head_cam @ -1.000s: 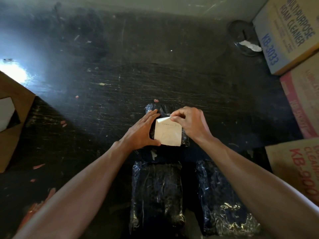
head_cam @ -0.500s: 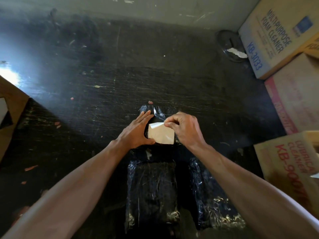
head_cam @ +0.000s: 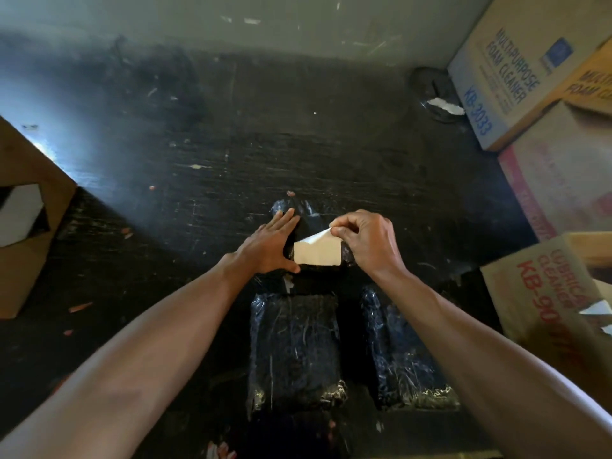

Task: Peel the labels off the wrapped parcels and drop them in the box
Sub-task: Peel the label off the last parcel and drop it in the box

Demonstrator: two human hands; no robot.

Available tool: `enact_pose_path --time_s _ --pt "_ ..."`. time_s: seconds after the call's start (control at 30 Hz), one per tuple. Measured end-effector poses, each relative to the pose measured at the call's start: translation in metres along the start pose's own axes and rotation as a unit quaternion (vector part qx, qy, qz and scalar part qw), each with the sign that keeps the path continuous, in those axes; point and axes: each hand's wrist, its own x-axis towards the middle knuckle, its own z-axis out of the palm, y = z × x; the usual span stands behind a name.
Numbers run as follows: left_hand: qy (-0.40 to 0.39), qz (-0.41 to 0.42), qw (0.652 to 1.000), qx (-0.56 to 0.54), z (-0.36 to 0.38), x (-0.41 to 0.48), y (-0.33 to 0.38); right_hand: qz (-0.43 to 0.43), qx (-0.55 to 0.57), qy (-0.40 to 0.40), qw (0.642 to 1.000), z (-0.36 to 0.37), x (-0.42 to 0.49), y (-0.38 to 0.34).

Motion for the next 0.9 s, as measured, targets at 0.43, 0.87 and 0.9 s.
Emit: enact_pose_path --time_s 0.43,0.87,0.9 --pt "0.024 0.046 0.997 -0.050 0.001 -0.014 0.004 0.038 0.000 -0.022 0.999 -0.007 0.006 0.002" --pt "0.048 0.009 0.995 -0.086 0.002 -0.011 0.008 0.017 0.015 -0.029 0.999 -0.024 -0.012 0.002" --pt "0.041 0.008 0.995 -0.089 0.002 -0.010 0.006 0.016 0.015 -0.028 0.999 -0.027 -0.012 0.003"
